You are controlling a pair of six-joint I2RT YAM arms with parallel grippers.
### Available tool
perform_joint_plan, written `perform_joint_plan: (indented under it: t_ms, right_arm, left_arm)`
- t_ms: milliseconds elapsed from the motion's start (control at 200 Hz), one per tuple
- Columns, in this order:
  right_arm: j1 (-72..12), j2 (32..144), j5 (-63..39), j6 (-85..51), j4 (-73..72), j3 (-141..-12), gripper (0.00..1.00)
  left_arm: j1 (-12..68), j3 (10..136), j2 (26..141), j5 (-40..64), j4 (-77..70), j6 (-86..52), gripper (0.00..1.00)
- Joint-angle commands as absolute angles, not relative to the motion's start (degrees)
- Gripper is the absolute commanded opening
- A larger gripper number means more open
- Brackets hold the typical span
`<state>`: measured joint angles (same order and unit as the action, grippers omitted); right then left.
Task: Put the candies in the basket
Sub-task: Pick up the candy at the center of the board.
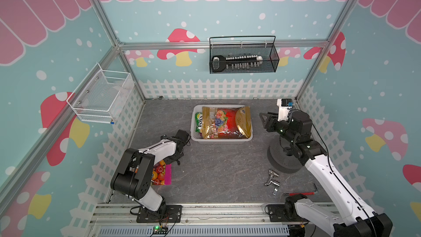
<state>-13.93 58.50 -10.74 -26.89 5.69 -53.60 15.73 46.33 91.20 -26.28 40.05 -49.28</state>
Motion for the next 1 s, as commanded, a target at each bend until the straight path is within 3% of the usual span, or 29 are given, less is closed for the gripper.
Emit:
perform_joint_plan:
  t_ms: [0,35,390,490,575,995]
  right_arm:
    - [-14.24,58.18,-10.74,-28.37,3.57,-52.97,0.51]
    - [-14.24,58.39,-11.33,-28.64,3.35,-52.87,0.51]
    - [-17.09,64.08,-22.66,-23.34,-5.06,-51.93,0.53]
    - [-22.6,65.58,-20.47,-16.55,-5.98,-53.06,0.53]
    - [-26.6,65.92,-16.98,-14.59,-9.42,-51.89,0.59]
    - [-44.56,84.92,-21.71,-24.68,-14.2,-63.43,0.7]
  left_arm:
    - [15.64,45.86,88.06,-25.84,42.63,-50.26,0.05]
    - [15.64,46.11,86.74,-25.91,42.63,-49.84,0.0]
    - [15.97,55.67,72.15,-16.82,46.4,-49.52,0.0]
    - [15.94,59.09,70.22,-14.57,48.84,-50.48,0.0]
    - [15.91,62.73,68.92,-12.81,50.84,-51.39,0.0]
    - [13.71,80.08,70.5,-5.17,54.18,-55.97,0.0]
